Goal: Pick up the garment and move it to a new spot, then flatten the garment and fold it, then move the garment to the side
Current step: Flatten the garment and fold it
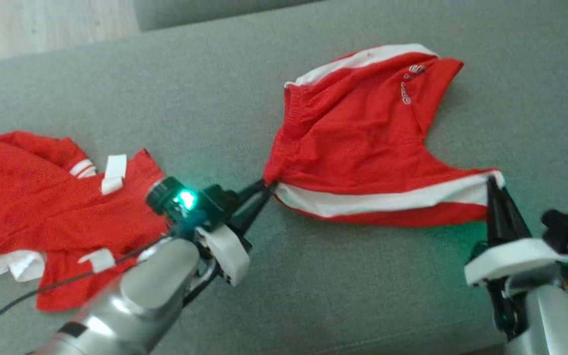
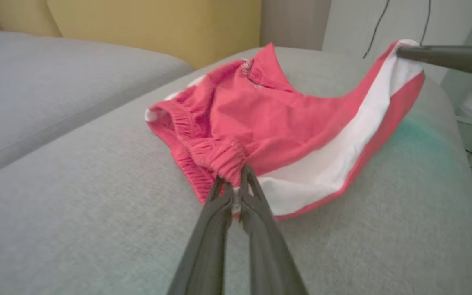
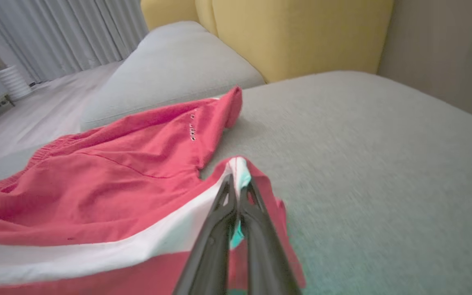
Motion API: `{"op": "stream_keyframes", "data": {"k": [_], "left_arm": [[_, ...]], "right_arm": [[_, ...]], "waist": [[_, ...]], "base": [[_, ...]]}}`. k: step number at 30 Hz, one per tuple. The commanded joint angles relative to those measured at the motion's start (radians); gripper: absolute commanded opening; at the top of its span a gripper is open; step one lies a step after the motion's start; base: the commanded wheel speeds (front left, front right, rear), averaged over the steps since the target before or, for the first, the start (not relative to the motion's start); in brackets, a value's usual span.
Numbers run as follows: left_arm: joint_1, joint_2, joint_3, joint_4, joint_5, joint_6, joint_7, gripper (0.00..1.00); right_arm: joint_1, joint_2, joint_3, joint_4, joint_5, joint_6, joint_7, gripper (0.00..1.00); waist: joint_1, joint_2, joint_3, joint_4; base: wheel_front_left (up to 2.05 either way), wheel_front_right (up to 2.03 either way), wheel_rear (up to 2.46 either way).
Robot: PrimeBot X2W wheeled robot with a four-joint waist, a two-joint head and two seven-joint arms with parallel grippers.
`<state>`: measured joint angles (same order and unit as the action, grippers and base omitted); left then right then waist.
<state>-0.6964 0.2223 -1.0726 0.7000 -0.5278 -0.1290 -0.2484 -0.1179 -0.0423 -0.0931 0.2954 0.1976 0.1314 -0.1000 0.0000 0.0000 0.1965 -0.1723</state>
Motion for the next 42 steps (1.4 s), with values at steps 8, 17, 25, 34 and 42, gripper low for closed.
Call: {"op": "stream_keyframes", "data": {"k": [8, 17, 25, 34, 42], "left_arm": [[-0.14, 0.128, 0.114, -0.116, -0.042, 0.004, 0.012, 0.0], [-0.281, 0.201, 0.159, -0.208, -0.149, -0.001, 0.145, 0.0], [-0.277, 0.232, 0.206, -0.277, -0.248, 0.0, 0.193, 0.0], [-0.198, 0.323, 0.195, -0.441, -0.3, 0.032, 0.31, 0.0], [-0.361, 0.342, 0.249, -0.424, -0.338, 0.037, 0.422, 0.0]], "right_arm": [[-0.22, -0.07, 0.107, -0.143, -0.061, -0.001, 0.111, 0.0], [-0.446, -0.184, 0.22, -0.138, 0.029, -0.001, 0.171, 0.0], [-0.443, -0.233, 0.221, -0.097, 0.077, -0.001, 0.184, 0.0], [-0.367, -0.276, 0.224, -0.108, 0.127, -0.001, 0.278, 0.0], [-0.589, -0.295, 0.317, -0.064, 0.128, -0.001, 0.337, 0.0]], "waist": [[0.0, 0.0, -0.114, 0.022], [0.0, 0.0, -0.198, 0.032], [0.0, 0.0, -0.223, 0.049], [0.0, 0.0, -0.178, 0.062], [0.0, 0.0, 0.037, 0.057]], "base": [[0.0, 0.0, 0.0], [0.0, 0.0, 0.0], [0.0, 0.0, 0.0], [0.0, 0.0, 0.0], [0.0, 0.0, 0.0]]}}
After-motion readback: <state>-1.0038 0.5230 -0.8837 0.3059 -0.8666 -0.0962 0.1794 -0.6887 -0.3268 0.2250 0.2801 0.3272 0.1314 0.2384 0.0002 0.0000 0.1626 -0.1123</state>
